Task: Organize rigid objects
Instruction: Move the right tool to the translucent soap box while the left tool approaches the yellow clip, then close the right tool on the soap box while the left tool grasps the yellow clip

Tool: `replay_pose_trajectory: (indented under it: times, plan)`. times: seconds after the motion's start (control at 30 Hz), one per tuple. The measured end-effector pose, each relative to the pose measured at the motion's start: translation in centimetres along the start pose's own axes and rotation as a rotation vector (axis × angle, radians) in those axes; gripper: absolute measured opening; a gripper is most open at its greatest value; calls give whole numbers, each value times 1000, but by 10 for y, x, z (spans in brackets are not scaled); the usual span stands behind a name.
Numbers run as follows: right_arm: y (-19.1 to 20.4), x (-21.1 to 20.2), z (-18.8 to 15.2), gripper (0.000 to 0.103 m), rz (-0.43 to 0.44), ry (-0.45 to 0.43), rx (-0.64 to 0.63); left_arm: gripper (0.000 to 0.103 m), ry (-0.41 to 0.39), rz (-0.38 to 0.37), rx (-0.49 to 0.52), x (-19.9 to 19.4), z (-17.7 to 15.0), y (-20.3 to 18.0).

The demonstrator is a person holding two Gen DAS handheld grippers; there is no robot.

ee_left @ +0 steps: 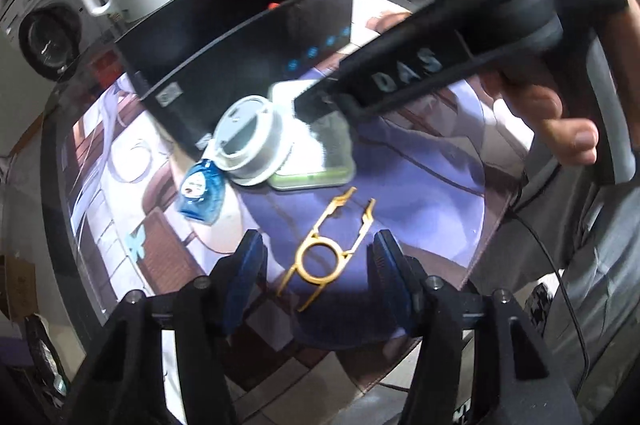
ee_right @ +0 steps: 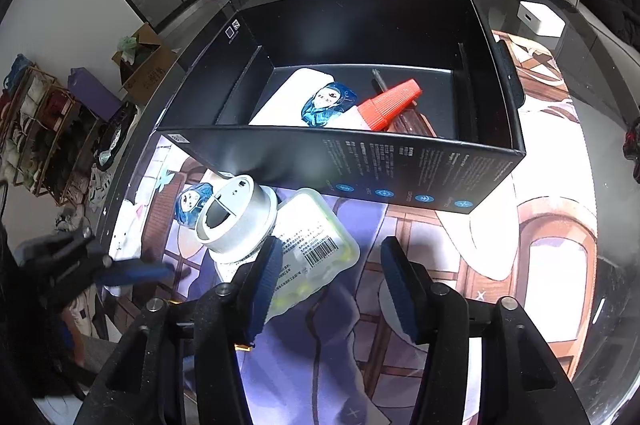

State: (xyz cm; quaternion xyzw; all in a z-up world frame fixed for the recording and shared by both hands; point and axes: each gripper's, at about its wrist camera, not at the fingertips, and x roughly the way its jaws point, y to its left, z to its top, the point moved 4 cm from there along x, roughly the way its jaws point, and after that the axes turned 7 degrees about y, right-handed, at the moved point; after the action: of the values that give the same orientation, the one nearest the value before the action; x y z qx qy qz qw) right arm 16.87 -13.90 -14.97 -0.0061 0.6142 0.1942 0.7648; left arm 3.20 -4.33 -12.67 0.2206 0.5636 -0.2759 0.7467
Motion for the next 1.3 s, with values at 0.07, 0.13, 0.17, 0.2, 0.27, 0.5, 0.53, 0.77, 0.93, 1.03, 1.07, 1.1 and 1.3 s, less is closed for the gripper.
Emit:
replay_pose_trajectory:
  times: [0.07,0.13,0.17,0.2,0.27,0.5,0.53,0.77,0.93,1.03,1.07,1.1,1.3]
  plan:
    - [2,2,0,62,13,4,12,55,8,22,21,2,1,-8]
    - [6,4,1,62,18,7,13,32,31,33,2,5,1,-8]
    - [8,4,1,62,14,7,10,30,26,34,-8,4,2,-7]
    - [11,5,2,64,12,7,7,27,28,31,-9,2,2,-7]
    - [16,7,4,71,12,8,9,24,30,32,-15,-1,-3,-5]
    - [37,19,6,86,-68,9,-25,24,37,24,-95,-5,-23,17]
    - [40,21,6,86,-88,12,-39,24,37,21,-99,-5,-25,18]
    - [38,22,-6,82,-126,28,-124,27,49,43,-94,5,-14,24]
    - [13,16,-17,83,-153,43,-128,26,48,45,-88,7,-4,18]
    - [-5,10,-23,84,-128,54,-96,26,49,49,-83,9,6,12]
    - [-11,8,-24,84,-111,55,-74,26,49,49,-85,10,7,10]
    - [-16,6,-26,84,-95,54,-57,26,49,49,-87,10,10,9]
    - [-28,-5,-30,54,-73,56,-74,27,50,60,-98,13,18,9]
